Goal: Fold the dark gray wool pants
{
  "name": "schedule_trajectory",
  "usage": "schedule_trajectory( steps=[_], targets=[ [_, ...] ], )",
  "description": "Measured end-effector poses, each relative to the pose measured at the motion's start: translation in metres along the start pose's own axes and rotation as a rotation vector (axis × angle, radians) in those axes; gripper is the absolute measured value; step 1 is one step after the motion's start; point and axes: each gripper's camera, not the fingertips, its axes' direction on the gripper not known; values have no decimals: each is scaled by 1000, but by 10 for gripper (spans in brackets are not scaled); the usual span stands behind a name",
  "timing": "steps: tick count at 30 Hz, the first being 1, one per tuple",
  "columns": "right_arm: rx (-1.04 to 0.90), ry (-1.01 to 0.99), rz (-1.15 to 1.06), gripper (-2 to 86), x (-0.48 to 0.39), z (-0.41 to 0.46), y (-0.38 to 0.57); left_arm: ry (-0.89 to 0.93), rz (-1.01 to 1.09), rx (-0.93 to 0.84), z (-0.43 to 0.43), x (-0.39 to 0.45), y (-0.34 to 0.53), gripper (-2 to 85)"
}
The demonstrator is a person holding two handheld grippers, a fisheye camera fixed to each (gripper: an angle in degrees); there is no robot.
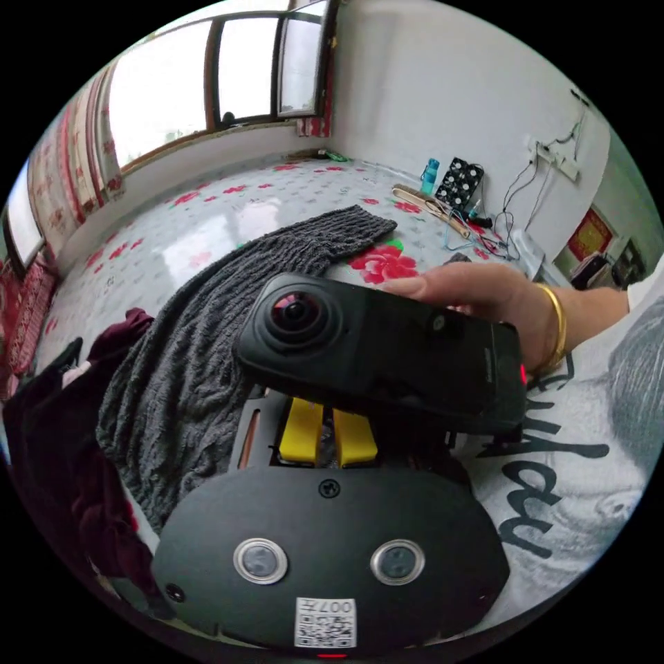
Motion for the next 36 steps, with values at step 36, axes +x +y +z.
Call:
schedule_trajectory(
  steps=[36],
  targets=[
    [112, 35, -43, 120, -9, 7, 46, -152, 123, -55, 24, 69, 18, 107]
  ],
)
